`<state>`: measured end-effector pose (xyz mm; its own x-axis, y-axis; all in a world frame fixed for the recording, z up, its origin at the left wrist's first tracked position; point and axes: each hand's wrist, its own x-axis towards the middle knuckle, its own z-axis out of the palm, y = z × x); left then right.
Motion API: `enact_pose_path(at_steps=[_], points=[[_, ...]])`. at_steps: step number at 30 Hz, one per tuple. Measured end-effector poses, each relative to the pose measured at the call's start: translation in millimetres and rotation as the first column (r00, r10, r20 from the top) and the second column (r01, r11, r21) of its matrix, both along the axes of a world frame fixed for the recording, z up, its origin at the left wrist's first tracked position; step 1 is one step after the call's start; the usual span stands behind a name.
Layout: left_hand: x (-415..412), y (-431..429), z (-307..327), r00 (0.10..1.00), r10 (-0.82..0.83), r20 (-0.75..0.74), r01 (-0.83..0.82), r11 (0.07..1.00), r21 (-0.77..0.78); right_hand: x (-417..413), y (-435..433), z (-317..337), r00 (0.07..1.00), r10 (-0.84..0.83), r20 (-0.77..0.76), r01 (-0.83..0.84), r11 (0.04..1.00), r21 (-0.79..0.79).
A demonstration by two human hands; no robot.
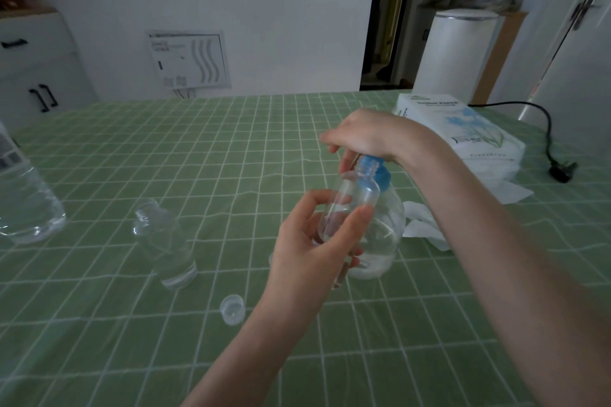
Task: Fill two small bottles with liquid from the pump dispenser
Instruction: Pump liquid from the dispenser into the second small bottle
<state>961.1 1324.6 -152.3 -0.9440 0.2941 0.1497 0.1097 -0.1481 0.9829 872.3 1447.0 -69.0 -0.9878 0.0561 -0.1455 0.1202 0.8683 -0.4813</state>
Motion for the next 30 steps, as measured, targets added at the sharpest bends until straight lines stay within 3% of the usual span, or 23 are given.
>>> enact_pose_path(at_steps=[10, 17, 30], points=[[1, -1, -5, 1.0, 0.007, 0.0, -0.007, 1.0, -0.011, -1, -2, -10, 0.999, -0.019, 0.043, 0.019, 1.0, 0.005], [0, 0, -2, 1.0, 0.002, -0.001, -0.002, 1.0, 0.011, 1, -1, 3, 1.0, 0.008, -0.01, -0.007, 0.999, 0.042], [1, -1, -5, 1.0, 0.002, 0.0, -0.002, 1.0, -0.011, 3, -2, -8, 0.999, -0.003, 0.045, 0.004, 1.0, -0.013]])
